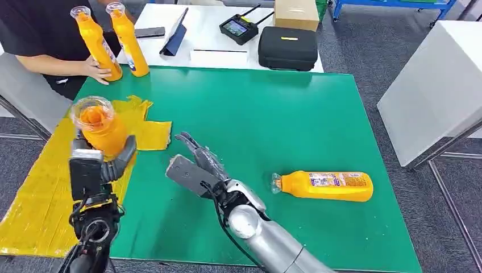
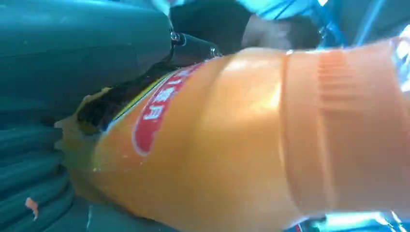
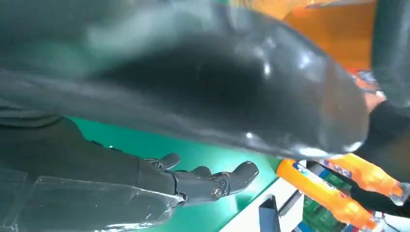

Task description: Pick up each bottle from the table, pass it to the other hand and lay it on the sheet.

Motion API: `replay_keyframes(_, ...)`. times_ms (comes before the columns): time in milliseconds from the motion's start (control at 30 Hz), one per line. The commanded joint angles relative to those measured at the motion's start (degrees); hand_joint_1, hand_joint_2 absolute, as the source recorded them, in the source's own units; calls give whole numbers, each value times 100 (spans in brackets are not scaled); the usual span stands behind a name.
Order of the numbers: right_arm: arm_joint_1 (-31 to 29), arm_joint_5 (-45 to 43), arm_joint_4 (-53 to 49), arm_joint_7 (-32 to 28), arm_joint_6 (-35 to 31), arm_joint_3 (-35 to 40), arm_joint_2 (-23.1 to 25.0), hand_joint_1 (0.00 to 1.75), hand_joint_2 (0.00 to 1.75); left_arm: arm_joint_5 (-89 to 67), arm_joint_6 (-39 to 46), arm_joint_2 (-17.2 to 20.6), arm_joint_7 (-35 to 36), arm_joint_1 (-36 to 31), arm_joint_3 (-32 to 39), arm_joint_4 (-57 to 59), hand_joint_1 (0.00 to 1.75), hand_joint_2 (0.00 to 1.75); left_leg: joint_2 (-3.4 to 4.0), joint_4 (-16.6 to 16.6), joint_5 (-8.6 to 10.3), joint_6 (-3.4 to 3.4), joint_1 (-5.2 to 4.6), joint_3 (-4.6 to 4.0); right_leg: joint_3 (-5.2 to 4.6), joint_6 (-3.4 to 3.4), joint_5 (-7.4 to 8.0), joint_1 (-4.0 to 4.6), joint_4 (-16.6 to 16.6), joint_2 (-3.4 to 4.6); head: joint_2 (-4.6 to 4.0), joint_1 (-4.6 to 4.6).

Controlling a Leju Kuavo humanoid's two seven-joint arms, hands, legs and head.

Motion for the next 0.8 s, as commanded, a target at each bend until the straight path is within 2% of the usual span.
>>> replay_keyframes(33,155,-43,-486,35,38,-254,-227,0,0,-1274,483,193,420,-476,-17,1084,175,175,-16,-2,-8,10,-4,29,30,-32,-11,1,0,-12,0,0)
replay_keyframes(67,266,-13,-752,21,15,-303,-285,0,0,-2678,828,127,690,-536,323,1342,175,175,-16,-5,-3,6,-2,20,22,-22,-6,1,-3,-14,0,0)
replay_keyframes(133,583,-9,-1484,-13,16,-435,-492,0,0,-4434,828,100,946,-695,856,1931,175,175,-27,-8,-5,7,-4,34,37,-32,-13,0,-2,-23,0,0)
replay_keyframes(167,718,22,-1828,-10,49,-486,-607,0,0,-5198,828,59,1100,-735,1115,2228,175,175,-26,-11,-2,6,-3,30,33,-26,-10,0,-6,-23,0,-2)
replay_keyframes(233,970,16,-2402,12,113,-622,-908,0,0,-5957,828,198,1317,-840,1180,2874,175,175,-28,-8,-4,8,-4,30,35,-26,-13,-1,-5,-25,0,2)
replay_keyframes(333,1252,52,-2890,-71,105,-795,-1311,0,0,-6290,828,355,1560,-797,950,3456,175,175,-29,-15,-8,10,-9,47,52,-29,-15,-5,-12,-25,0,0)
replay_keyframes(400,1597,187,-3302,-161,62,-1012,-1642,0,0,-6455,828,505,1818,-704,684,3833,175,175,-30,-15,-3,9,-7,37,44,-22,-11,-4,-14,-27,0,0)
replay_keyframes(433,1740,304,-3407,-169,41,-1099,-1732,0,0,-6542,828,530,1666,-655,903,3934,175,175,-32,-14,-11,12,-8,50,57,-32,-18,-3,-13,-28,0,0)
replay_keyframes(500,2138,468,-3829,-232,-5,-1388,-2156,0,0,-6660,828,662,2194,-571,494,4289,175,175,-35,-14,-10,11,-8,43,50,-25,-18,-3,-16,-32,0,0)
replay_keyframes(567,2491,553,-4075,-301,-6,-1690,-2385,0,0,-6574,828,742,2227,-533,458,4464,175,175,-39,-11,-13,11,-8,40,52,-25,-23,-3,-13,-36,0,-2)
replay_keyframes(600,2491,553,-4075,-301,-6,-1690,-2385,0,0,-6574,828,742,2227,-533,458,4464,175,175,-28,-9,-6,7,-7,17,25,-14,-13,-5,-11,-24,0,0)
replay_keyframes(667,2745,736,-4174,-318,11,-1914,-2567,0,0,-6683,828,812,2458,-694,339,5042,175,175,-33,-3,-25,14,-11,44,55,-32,-29,-4,-6,-26,0,2)
replay_keyframes(800,2796,723,-4166,-346,7,-1974,-2628,0,0,-6661,828,835,2444,-683,339,5026,175,175,-22,-3,-20,6,-9,23,29,-27,-19,-3,-2,-17,0,-2)
